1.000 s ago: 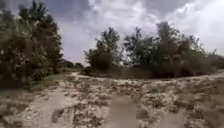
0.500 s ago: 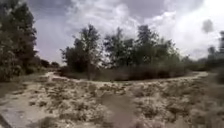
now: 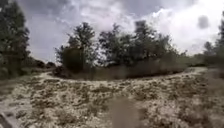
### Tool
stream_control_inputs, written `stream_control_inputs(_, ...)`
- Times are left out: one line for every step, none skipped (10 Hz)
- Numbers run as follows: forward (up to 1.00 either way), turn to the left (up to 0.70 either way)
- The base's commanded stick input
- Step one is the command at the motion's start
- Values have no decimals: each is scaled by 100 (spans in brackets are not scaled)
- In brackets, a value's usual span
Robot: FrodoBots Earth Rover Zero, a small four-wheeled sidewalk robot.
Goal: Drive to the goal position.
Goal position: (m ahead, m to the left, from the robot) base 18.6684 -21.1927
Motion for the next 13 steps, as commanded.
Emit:
stream_control_inputs(70,0)
stream_control_inputs(70,0)
stream_control_inputs(70,-18)
stream_control_inputs(70,-35)
stream_control_inputs(70,-35)
stream_control_inputs(70,-35)
stream_control_inputs(70,-35)
stream_control_inputs(70,-1)
stream_control_inputs(70,0)
stream_control_inputs(70,0)
stream_control_inputs(70,-4)
stream_control_inputs(70,-27)
stream_control_inputs(70,-35)
